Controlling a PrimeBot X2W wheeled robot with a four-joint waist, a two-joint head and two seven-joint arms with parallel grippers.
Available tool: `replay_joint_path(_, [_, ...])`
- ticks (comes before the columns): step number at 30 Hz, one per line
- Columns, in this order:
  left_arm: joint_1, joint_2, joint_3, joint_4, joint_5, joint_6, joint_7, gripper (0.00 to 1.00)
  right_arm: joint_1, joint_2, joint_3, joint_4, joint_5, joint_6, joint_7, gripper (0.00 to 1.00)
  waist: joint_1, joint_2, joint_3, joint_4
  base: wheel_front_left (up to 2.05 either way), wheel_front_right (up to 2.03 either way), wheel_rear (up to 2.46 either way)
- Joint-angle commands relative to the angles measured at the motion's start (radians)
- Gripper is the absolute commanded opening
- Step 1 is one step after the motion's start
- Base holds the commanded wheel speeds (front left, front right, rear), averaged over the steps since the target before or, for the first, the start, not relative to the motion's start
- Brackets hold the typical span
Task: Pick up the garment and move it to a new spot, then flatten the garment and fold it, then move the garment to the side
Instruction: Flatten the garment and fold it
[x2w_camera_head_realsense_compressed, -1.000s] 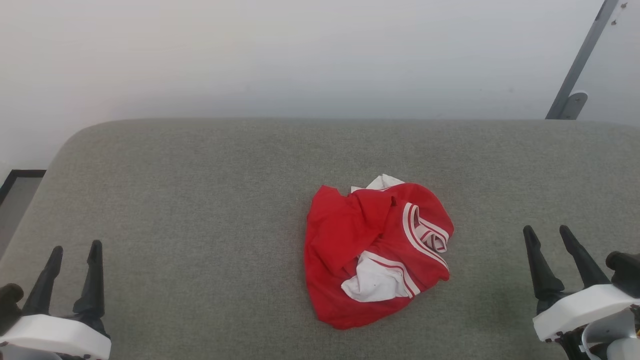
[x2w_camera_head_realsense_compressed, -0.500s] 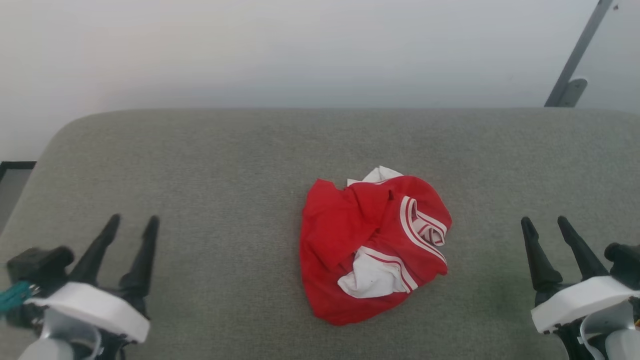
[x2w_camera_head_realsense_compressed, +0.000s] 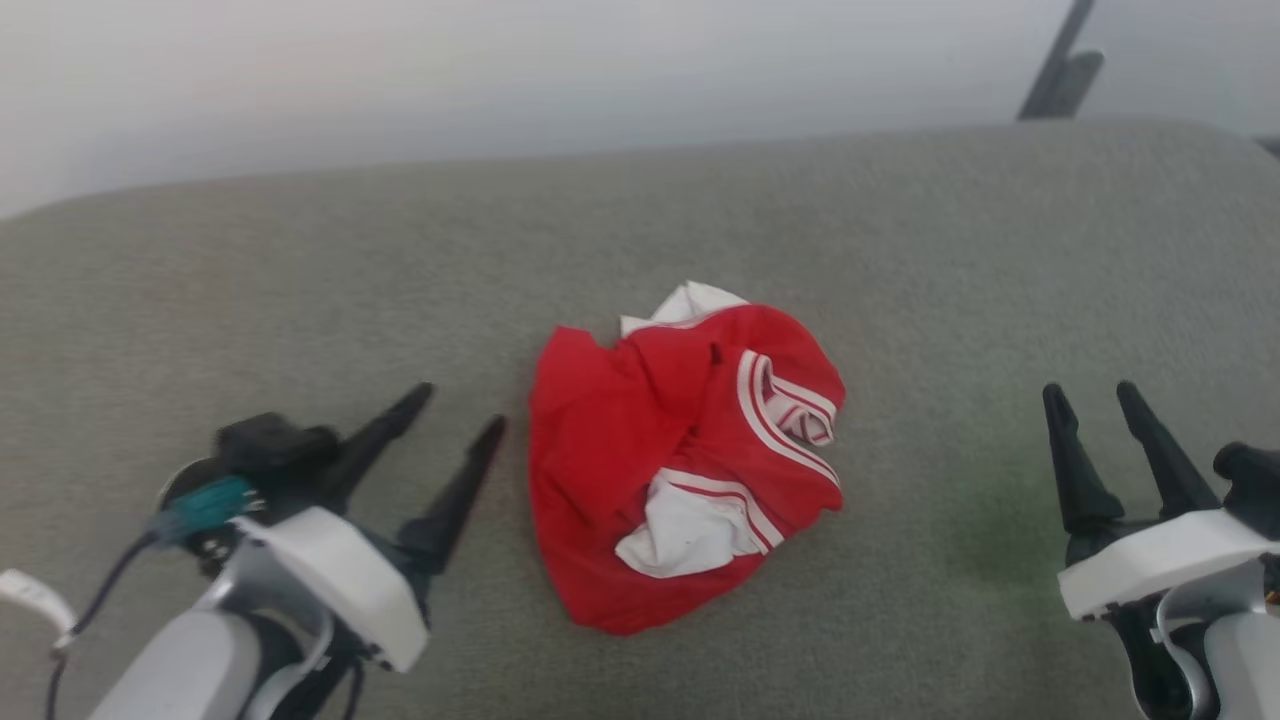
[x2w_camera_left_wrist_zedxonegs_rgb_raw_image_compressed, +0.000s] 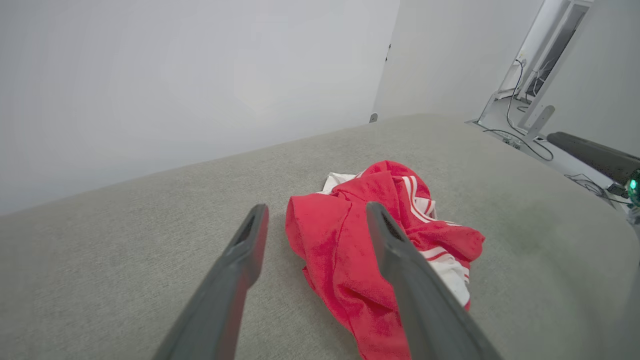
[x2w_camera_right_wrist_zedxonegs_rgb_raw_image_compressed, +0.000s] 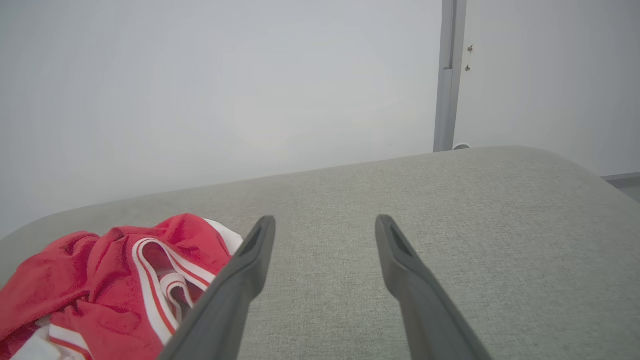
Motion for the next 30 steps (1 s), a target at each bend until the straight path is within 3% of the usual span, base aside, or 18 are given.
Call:
replay_joint_path(1, [-0.020,-0.002,-0.016,-0.008,0.012,-0.008,0.016,1.00,-0.016,0.001,-0.001,0.004,0.001,0.000,-0.009,1.00,0.0000,0.0000,0.037,-0.032,0.00,0.00,0.00])
replay_joint_path(8, [-0.083,-0.009,-0.104,0.018,0.023,-0.024,0.122,1.00,-0.057,0.003,0.012,0.028,0.016,0.000,-0.037,1.00,0.0000,0.0000,0.101,-0.079,0.00,0.00,0.00])
replay_joint_path(24, [-0.201,-0.055,-0.234,0.313,0.010,0.019,0.461,1.00,-0.120,0.000,0.059,0.093,0.043,0.000,-0.075,1.00,0.0000,0.0000,0.159,-0.112,0.00,0.00,0.00])
replay_joint_path(25, [-0.206,-0.063,-0.245,0.329,0.006,0.017,0.475,0.71,-0.124,-0.001,0.062,0.097,0.045,0.000,-0.076,1.00,0.0000,0.0000,0.160,-0.111,0.00,0.00,0.00])
replay_joint_path(26, [-0.213,-0.069,-0.253,0.344,0.000,0.012,0.490,0.09,-0.128,-0.003,0.064,0.100,0.046,0.000,-0.077,1.00,0.0000,0.0000,0.160,-0.111,0.00,0.00,0.00])
replay_joint_path(27, [-0.222,-0.070,-0.261,0.351,0.007,0.007,0.493,0.00,-0.132,-0.003,0.067,0.102,0.046,0.000,-0.079,1.00,0.0000,0.0000,0.160,-0.111,0.00,0.00,0.00])
replay_joint_path(30, [-0.248,-0.060,-0.267,0.362,0.008,-0.005,0.501,0.00,-0.137,-0.006,0.073,0.108,0.050,0.000,-0.085,1.00,0.0000,0.0000,0.158,-0.110,0.00,0.00,0.00])
